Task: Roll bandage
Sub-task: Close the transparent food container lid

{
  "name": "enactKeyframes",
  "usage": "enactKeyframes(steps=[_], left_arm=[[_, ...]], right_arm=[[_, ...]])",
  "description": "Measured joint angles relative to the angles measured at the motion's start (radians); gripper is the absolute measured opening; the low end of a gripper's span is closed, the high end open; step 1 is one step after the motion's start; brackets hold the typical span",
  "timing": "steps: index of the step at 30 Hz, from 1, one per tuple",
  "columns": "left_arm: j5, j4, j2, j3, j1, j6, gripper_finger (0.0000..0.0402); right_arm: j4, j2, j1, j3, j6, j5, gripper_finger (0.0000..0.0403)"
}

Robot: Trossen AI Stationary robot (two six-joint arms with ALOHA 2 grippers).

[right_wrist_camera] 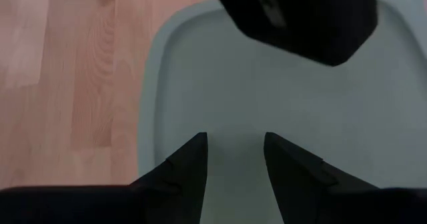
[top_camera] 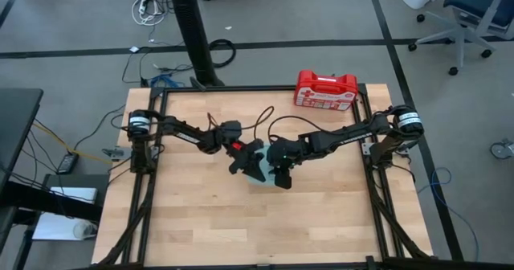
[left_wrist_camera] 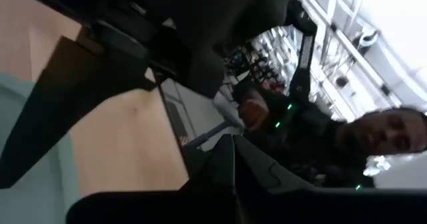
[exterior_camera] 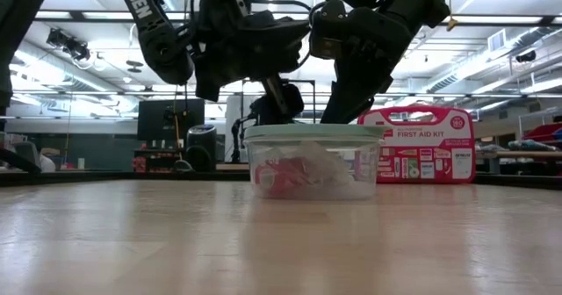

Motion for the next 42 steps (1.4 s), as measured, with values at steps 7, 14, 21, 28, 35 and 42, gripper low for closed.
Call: enactKeyframes(steps=[7,14,21,28,35,42], left_arm=[[-0.118,-0.175,-0.003,0.001,-0.032,0.293,0.0],[-0.528,-0.507,-0.092,0.005,-0.094,0.72,0.0],[-0.951,-0.616,-0.209,0.005,-0.207,1.015,0.0],[-1.436,-0.648,-0.261,0.006,-0.283,1.225,0.0],[-1.91,-0.604,-0.253,0.006,-0.282,1.471,0.0],[-2.039,-0.597,-0.198,0.005,-0.249,1.556,0.0]], right_arm=[[-0.008,0.0,0.0,0.0,0.0,0.004,0.0149],[-0.033,-0.036,-0.004,0.0,-0.008,0.032,0.0149],[-0.035,-0.047,-0.005,0.0,-0.028,0.065,0.0149],[-0.011,-0.055,-0.012,0.0,-0.068,0.199,0.0149],[0.045,-0.052,-0.069,0.0,-0.176,0.354,0.0149],[0.035,-0.03,-0.109,-0.001,-0.154,0.257,0.0149]])
